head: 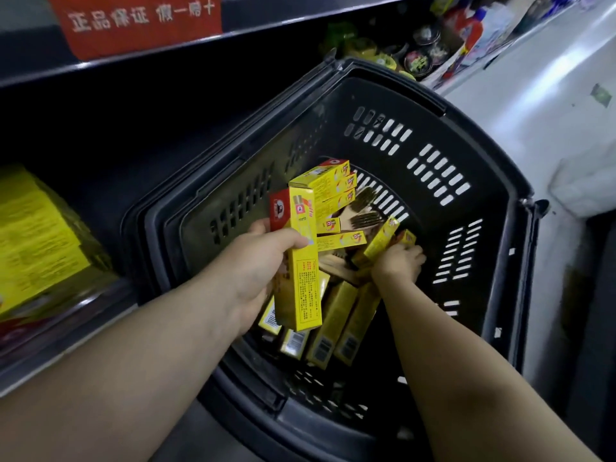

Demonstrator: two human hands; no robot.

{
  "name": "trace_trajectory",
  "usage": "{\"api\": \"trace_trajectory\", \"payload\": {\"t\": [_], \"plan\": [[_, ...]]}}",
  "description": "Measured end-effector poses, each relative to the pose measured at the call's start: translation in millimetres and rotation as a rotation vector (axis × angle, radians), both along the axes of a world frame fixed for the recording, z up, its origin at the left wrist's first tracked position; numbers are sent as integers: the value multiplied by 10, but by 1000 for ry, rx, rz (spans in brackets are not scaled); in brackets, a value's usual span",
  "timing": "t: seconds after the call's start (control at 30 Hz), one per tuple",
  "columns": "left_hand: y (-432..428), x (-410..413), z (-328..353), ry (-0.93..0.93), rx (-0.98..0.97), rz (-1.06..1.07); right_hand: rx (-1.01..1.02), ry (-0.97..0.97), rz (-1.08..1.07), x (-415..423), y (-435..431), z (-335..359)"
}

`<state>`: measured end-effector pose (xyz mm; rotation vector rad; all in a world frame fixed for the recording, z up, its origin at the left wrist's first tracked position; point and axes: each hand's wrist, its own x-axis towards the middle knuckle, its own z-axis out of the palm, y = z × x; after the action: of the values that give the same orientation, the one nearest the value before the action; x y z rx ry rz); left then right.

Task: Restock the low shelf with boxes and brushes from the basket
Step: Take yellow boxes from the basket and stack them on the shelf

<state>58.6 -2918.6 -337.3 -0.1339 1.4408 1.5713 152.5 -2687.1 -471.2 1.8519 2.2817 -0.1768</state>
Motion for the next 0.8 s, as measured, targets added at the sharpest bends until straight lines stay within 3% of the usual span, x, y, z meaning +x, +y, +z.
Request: {"api": "trace_trajectory", "payload": {"t": [0.13, 0.27, 0.33, 0.4, 0.57, 0.8], "plan": [[-20, -23, -11, -26, -21, -4, -196, 140, -69, -34, -104, 37], [-40, -25, -10, -55, -29, 8, -410, 705, -477, -161, -122, 304], [-48, -27, 3, -76, -31, 27, -442, 741, -508, -220, -197, 594], [-44, -31, 21, -94, -30, 44, -464, 814, -346, -184, -419, 887], [-61, -20, 95, -106, 18, 86, -745, 1093, 252, 99, -1202, 1447], [-128, -15, 167, -141, 103, 96, -989, 1120, 318, 168, -1529, 1605]]}}
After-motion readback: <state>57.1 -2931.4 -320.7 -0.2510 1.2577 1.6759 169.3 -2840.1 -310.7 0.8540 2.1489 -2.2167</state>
